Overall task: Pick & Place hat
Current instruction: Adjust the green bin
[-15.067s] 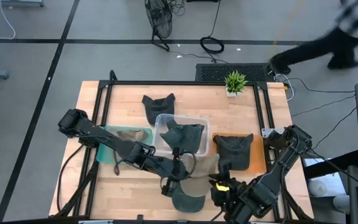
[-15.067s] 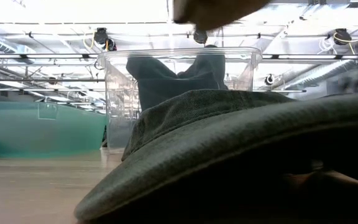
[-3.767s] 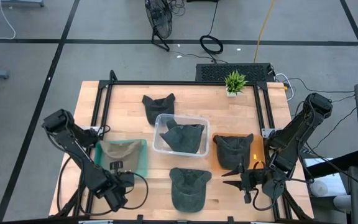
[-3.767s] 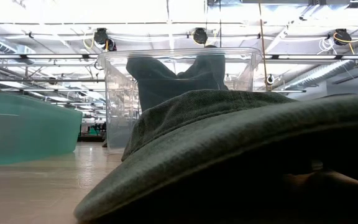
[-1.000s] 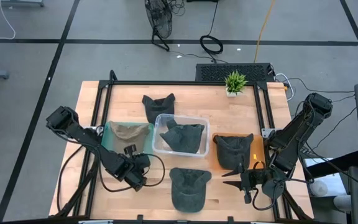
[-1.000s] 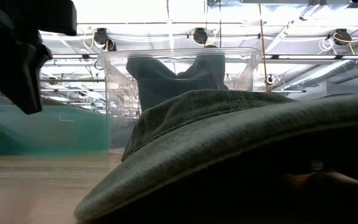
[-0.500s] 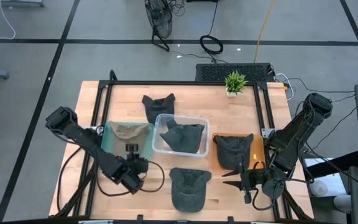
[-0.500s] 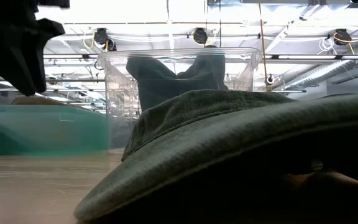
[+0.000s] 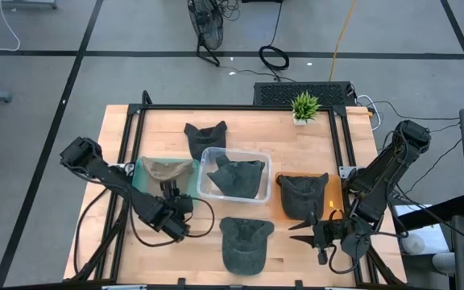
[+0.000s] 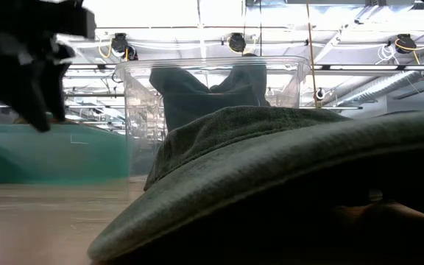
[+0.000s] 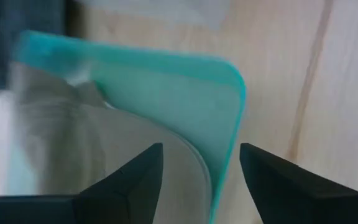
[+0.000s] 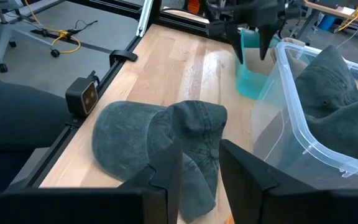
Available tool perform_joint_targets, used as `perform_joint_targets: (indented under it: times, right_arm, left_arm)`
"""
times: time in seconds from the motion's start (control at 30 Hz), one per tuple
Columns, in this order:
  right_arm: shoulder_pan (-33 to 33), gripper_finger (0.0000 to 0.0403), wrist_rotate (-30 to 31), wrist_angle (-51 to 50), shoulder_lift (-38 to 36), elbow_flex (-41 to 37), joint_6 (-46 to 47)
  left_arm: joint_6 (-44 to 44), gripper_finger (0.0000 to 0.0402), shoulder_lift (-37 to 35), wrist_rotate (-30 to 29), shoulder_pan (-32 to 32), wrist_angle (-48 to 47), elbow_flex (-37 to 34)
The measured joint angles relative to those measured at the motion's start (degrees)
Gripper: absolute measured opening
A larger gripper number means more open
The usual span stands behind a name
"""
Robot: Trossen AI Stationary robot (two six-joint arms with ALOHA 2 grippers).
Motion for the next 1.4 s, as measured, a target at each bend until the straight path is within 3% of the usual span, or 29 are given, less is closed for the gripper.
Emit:
perform_joint_targets:
  times: [0.17, 0.67, 0.93, 1.23, 1.4]
  right_arm:
    - [0.4, 0.0093, 0.0, 0.0, 0.0, 0.0, 0.3]
    - [0.4, 0.0093, 0.1, -0.1, 0.0, 0.0, 0.2]
    - [0.4, 0.0093, 0.2, -0.1, 0.0, 0.0, 0.2]
    - [0.4, 0.0093, 0.2, 0.0, 0.0, -0.1, 0.2]
    - [0.4, 0.0093, 0.2, 0.1, 0.0, -1.5, 1.3]
  left_arm:
    - [2.5, 0.0184, 0.0, 4.4, 1.1, 3.7, -3.3]
    - [-1.8, 0.0011, 0.0, 4.7, 3.1, 3.3, -3.2]
    - [-3.2, 0.0037, 0.0, 6.4, 4.1, 2.7, -3.1]
    - [0.6, 0.0039, 0.0, 12.4, 3.3, 0.8, -3.1]
    - [-1.6, 0.004, 0.0, 13.5, 2.9, -3.0, -3.1]
